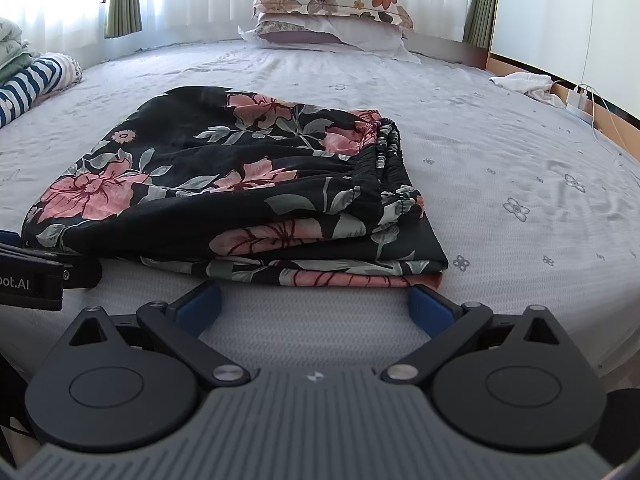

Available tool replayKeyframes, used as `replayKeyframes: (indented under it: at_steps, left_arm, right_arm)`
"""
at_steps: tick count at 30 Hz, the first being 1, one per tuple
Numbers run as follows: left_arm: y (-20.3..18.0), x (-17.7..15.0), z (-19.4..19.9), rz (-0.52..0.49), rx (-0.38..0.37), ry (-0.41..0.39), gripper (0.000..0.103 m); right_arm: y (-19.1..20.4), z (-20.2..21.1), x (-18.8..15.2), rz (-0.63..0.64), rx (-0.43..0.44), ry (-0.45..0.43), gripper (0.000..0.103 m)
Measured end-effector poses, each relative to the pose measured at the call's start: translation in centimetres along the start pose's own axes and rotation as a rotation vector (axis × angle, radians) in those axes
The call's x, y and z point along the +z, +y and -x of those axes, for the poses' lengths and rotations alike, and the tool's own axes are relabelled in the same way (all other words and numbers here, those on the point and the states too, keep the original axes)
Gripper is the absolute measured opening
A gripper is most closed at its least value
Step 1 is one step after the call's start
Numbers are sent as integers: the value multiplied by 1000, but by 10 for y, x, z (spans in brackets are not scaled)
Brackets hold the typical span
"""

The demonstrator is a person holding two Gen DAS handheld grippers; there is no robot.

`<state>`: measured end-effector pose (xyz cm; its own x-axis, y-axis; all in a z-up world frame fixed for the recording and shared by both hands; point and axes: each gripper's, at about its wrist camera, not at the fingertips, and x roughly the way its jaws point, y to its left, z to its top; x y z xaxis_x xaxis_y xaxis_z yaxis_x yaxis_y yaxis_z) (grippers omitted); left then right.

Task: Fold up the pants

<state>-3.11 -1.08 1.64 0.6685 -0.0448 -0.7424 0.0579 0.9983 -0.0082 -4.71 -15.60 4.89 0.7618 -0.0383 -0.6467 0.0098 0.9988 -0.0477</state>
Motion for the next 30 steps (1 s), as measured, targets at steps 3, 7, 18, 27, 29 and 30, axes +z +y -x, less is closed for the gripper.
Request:
replayKeyframes:
  at_steps: [3, 7, 18, 27, 29, 30]
  left_arm:
    - [-1, 0, -1, 1, 8, 5, 103]
    - [-1, 0, -1, 1, 10, 4, 103]
    - [-2, 0, -1, 1, 9, 3, 103]
    - [-2, 0, -1, -1, 12, 4, 103]
    - [-2, 0, -1, -3, 13, 3, 103]
    - [-2, 0, -1, -3, 13, 3, 103]
  right_arm:
    - [0, 0, 0, 0, 0, -1, 103]
    - [0, 0, 0, 1, 0, 0, 103]
    - [0, 0, 0, 3, -1, 1, 103]
    - [0, -1, 0, 8, 2, 9, 103]
    - [-1, -1, 0, 9, 2, 11, 103]
    - [-1, -1, 0, 10, 2, 10, 103]
